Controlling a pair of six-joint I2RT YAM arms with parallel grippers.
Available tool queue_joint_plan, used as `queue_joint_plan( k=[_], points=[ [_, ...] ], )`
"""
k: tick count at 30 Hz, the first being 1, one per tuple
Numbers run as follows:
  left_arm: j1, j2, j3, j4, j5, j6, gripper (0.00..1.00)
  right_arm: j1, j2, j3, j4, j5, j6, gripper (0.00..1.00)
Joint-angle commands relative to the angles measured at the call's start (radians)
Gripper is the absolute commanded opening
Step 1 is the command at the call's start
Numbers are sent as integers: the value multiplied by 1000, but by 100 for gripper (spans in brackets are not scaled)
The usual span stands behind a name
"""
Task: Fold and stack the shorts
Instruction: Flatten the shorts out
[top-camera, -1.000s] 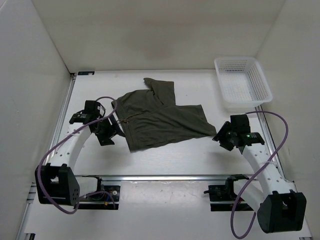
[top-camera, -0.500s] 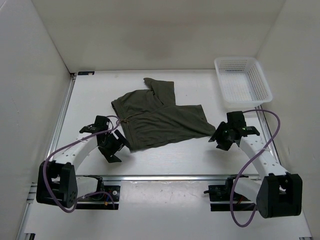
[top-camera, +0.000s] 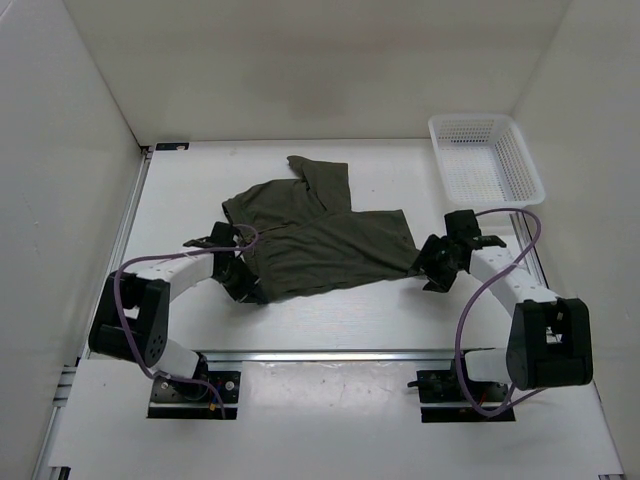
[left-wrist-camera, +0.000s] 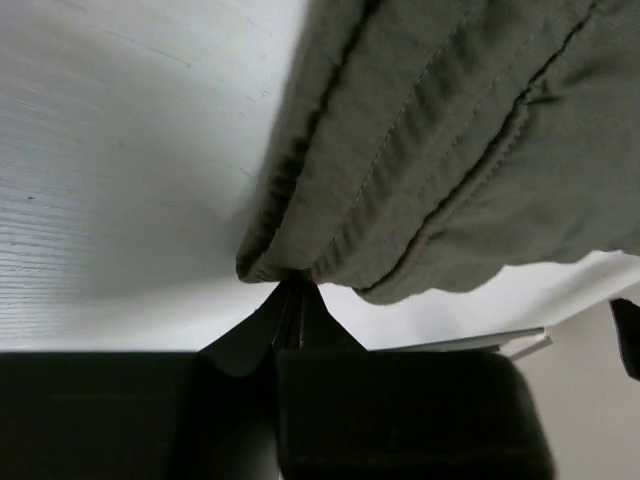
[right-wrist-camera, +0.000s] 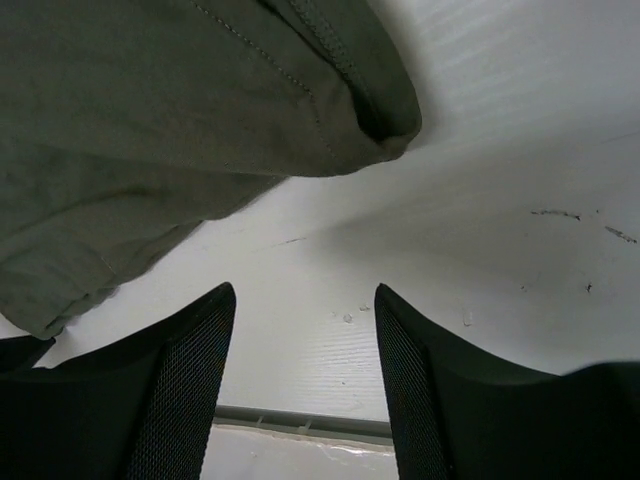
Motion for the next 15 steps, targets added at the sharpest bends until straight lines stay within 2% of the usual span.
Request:
queue_joint_plan(
  k=[1, 5, 8, 15],
  points=[
    [51, -28, 32, 4, -15, 43, 10, -4, 21, 61, 31, -3, -7, 63],
    [99, -204, 32, -96, -59, 57, 10, -4, 47, 71, 40, -6, -7, 57],
    [99, -290, 7, -105, -40, 57, 10, 5, 47, 42, 51, -6, -7, 55],
    [99, -309, -24, -133, -50, 66, 10, 17, 56, -64, 110, -78, 57, 58]
  ],
)
